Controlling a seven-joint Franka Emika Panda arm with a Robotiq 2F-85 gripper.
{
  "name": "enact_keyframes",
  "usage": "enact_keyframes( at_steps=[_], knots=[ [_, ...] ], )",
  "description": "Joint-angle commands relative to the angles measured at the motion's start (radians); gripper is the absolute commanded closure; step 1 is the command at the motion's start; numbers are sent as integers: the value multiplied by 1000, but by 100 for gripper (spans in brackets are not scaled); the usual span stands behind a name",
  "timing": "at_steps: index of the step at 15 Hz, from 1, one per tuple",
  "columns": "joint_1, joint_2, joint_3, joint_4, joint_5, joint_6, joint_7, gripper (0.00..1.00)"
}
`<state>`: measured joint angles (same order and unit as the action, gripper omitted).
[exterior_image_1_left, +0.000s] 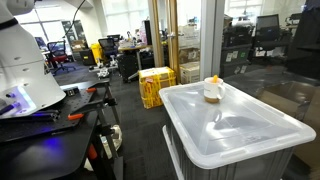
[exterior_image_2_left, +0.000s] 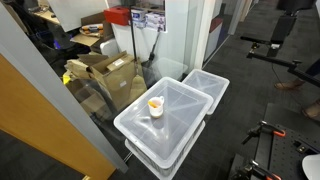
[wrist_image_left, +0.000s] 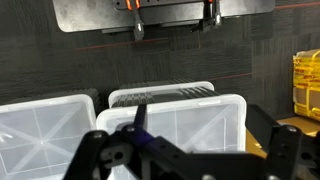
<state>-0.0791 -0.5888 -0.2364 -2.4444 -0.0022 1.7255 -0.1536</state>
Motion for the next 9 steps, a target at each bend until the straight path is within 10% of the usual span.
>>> enact_keyframes(
  at_steps=[1, 9],
  knots=[
    [-21, 3, 17, 2, 9, -2, -10, 0],
    [-19, 20, 25, -6, -25, 161, -34, 0]
  ],
)
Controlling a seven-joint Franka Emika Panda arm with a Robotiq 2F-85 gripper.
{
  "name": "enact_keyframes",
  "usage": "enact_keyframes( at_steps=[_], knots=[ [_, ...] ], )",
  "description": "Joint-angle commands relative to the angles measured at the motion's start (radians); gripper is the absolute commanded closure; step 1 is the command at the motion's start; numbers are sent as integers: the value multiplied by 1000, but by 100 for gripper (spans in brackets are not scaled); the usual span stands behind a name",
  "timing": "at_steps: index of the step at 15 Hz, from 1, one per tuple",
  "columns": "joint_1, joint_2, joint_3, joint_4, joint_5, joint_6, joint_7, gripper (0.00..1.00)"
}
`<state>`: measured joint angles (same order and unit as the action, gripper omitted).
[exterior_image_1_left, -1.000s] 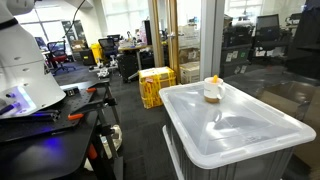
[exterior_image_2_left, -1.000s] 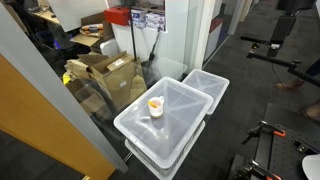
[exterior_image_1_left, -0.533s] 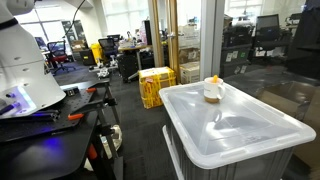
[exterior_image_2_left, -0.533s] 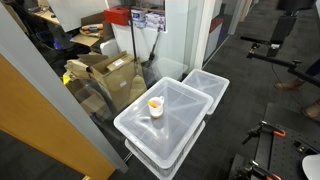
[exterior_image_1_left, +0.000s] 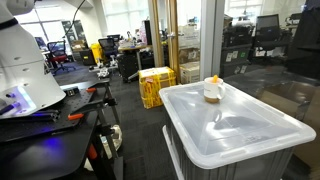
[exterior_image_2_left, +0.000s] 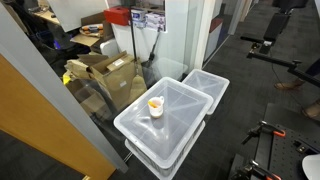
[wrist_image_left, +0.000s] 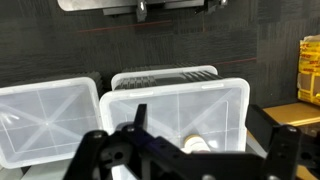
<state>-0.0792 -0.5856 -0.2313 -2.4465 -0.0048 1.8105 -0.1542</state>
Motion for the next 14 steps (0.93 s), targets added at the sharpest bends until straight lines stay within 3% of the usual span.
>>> enact_keyframes(
  at_steps=[1, 10, 14],
  knots=[
    [-16, 24, 17, -3, -31, 112, -50, 0],
    [5, 152, -8, 10, -70, 413, -267, 0],
    [14, 229, -22, 34, -65, 495, -382, 0]
  ],
)
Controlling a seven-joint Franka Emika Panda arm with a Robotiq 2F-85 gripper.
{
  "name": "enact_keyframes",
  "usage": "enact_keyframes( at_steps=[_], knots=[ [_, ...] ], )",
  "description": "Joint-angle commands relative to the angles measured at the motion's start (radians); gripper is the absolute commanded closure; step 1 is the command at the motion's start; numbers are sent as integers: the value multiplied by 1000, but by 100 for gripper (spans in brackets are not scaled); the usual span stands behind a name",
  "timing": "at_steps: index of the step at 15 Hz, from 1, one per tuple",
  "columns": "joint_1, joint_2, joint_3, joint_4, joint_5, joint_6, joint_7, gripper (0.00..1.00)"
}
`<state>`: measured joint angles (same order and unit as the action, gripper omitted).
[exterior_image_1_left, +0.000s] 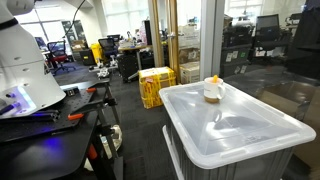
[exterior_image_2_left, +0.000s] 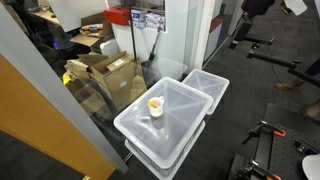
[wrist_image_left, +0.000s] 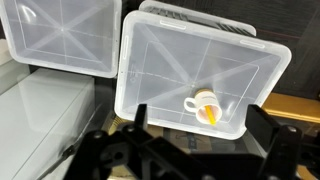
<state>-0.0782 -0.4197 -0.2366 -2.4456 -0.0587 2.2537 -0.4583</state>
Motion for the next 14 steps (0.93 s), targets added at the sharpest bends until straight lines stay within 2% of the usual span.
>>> enact_keyframes(
  at_steps=[1, 8, 14],
  knots=[
    [14, 79, -19, 35, -10, 73, -106, 0],
    [39, 215, -32, 89, 56, 172, -363, 0],
    [38, 364, 4, 158, 140, 240, -533, 0]
  ],
)
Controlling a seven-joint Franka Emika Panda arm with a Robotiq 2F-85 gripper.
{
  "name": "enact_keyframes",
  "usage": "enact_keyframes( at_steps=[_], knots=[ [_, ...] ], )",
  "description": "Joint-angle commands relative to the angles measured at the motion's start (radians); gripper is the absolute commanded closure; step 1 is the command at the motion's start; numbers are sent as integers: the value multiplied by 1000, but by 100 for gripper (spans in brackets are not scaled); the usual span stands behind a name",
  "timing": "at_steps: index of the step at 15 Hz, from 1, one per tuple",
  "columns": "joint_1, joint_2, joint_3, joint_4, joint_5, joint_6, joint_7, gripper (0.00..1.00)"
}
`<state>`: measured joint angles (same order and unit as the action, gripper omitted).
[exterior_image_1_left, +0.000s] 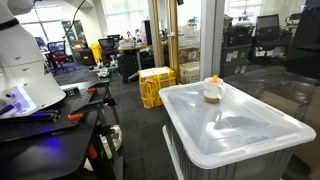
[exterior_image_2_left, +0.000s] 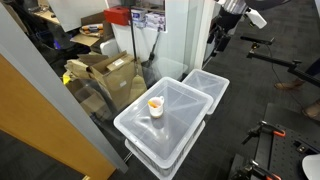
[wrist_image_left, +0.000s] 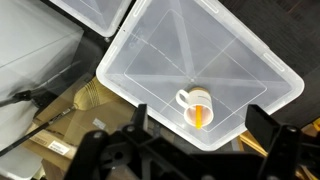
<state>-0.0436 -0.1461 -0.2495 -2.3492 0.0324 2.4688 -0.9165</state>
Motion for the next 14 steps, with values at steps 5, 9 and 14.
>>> enact_keyframes(
  at_steps=[5, 9, 14],
  knots=[
    [-19, 219, 78, 131, 92, 60, -107, 0],
    [-38, 319, 126, 209, 79, 54, -76, 0],
    [-65, 342, 163, 213, 56, 39, -60, 0]
  ],
)
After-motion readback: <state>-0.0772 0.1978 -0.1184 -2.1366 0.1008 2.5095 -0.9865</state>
